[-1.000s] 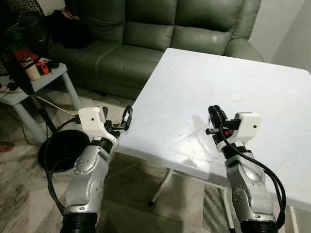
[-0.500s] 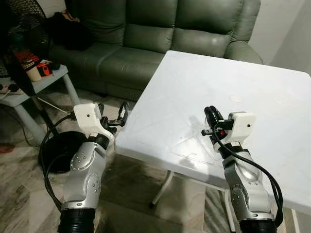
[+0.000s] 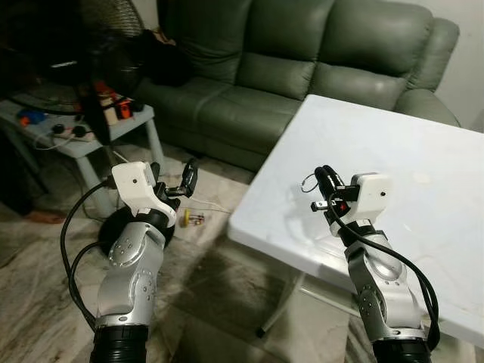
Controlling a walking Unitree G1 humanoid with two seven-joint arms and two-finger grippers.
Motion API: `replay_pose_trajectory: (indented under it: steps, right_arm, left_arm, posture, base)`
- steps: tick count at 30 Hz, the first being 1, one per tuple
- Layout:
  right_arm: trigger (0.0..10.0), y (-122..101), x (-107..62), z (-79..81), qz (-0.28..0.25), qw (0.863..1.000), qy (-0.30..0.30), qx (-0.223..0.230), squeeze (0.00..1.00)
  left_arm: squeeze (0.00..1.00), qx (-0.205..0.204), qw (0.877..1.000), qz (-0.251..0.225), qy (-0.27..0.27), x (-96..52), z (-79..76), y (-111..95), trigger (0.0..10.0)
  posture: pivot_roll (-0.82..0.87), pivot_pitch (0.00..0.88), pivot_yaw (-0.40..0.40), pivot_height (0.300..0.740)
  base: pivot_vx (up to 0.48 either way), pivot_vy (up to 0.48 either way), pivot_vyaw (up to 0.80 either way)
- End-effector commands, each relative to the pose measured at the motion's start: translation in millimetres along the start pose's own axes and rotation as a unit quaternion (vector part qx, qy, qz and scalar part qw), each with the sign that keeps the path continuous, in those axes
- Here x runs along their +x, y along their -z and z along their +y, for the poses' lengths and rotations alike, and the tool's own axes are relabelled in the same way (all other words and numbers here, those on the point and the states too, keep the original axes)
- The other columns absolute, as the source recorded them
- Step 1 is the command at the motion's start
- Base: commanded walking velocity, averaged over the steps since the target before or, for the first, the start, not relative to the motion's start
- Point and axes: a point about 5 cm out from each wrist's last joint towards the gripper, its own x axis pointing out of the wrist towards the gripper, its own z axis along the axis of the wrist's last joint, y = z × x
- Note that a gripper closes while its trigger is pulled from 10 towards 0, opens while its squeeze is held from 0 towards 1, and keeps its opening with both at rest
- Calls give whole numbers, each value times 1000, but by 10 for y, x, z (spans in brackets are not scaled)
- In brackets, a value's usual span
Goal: Hang keys on a hook
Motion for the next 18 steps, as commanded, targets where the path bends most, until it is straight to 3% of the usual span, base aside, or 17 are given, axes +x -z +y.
replay_pose_trajectory:
  steps: [1,7,12,18]
  right_arm:
    - [10000,-16,-1,-62,7,1000,3,-9,0]
    - [10000,-27,-9,-80,8,1000,0,-13,0]
    - [10000,-27,-20,-101,20,1000,-8,-18,0]
    - [10000,-39,-11,-127,26,999,-6,-21,0]
  left_arm:
    - [0,-2,1000,-1,4,35,-63,-5,10000]
    - [0,-7,1000,0,2,43,-88,7,10000]
    - [0,-12,1000,-4,-3,45,-101,12,10000]
    - [0,-10,1000,-3,-10,51,-106,17,10000]
  posture:
    - [41,0,-68,715]
    - [35,0,-76,715]
    - [32,0,-82,715]
    - [31,0,-88,715]
  base:
    - [0,0,-706]
    - [0,0,-741]
    - [0,0,0]
    - [0,0,-640]
